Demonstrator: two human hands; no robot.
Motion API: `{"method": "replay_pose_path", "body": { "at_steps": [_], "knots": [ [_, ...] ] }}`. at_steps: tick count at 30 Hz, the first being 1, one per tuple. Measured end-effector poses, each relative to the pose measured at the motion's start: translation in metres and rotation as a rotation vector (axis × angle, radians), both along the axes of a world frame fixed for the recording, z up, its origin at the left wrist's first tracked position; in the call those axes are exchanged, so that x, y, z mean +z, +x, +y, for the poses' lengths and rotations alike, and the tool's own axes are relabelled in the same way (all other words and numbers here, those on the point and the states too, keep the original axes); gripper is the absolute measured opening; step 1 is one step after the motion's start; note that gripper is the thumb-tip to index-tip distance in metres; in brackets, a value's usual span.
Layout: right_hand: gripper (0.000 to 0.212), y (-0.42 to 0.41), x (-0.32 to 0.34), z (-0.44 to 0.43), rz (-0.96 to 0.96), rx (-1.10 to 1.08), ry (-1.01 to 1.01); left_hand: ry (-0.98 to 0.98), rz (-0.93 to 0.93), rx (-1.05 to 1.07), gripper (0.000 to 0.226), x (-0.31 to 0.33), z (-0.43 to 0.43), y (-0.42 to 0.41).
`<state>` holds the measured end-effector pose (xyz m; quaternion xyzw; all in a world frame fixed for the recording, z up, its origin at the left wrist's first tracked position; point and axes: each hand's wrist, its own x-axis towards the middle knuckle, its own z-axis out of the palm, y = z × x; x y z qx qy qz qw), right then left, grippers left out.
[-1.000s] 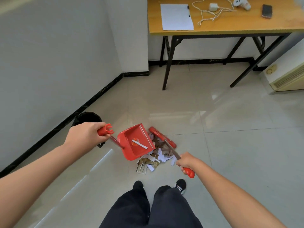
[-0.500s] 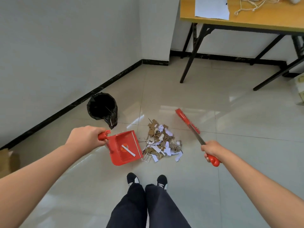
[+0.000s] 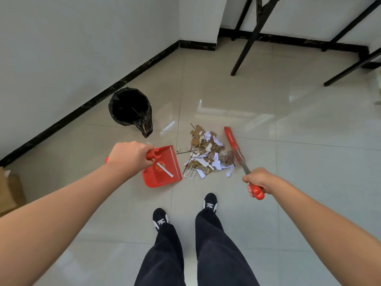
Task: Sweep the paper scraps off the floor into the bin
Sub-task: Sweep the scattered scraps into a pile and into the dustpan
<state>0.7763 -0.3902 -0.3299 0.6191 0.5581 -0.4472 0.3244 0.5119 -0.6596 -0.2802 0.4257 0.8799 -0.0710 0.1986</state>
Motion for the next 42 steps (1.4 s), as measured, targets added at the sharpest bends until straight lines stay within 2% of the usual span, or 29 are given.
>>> {"method": "replay_pose_path", "body": {
  "at_steps": [5,9,18,25,29,31,36,42],
  "knots": [
    [0.021,-0.023,0.005,-0.080,0.001,0.081,-0.043,0.008,-0.034,-0.067,0.019,0.000,-0.013,-0.005],
    [0.013,-0.043,0.010,-0.133,0.050,0.065,-0.086,0.043,-0.055,-0.134,0.018,-0.005,-0.018,-0.009],
    [0.014,-0.061,0.027,-0.193,0.113,0.061,-0.207,0.143,-0.078,-0.101,0.016,-0.018,-0.020,-0.008],
    [0.015,-0.055,0.046,-0.198,0.162,0.000,-0.235,0.171,-0.112,-0.040,0.016,-0.026,-0.043,-0.008],
    [0.011,-0.038,0.063,-0.174,0.195,-0.234,-0.190,0.189,-0.115,0.021,0.014,-0.017,-0.063,-0.012],
    [0.008,-0.027,0.079,-0.161,0.193,-0.273,-0.156,0.206,-0.111,0.055,0.018,-0.008,-0.074,-0.012],
    [0.008,0.004,0.106,-0.136,0.190,-0.264,-0.065,0.250,-0.105,0.114,0.022,0.018,-0.099,-0.006],
    [0.008,0.031,0.104,-0.109,0.164,-0.178,0.033,0.280,-0.033,0.091,0.025,0.057,-0.114,0.011]
  ]
}}
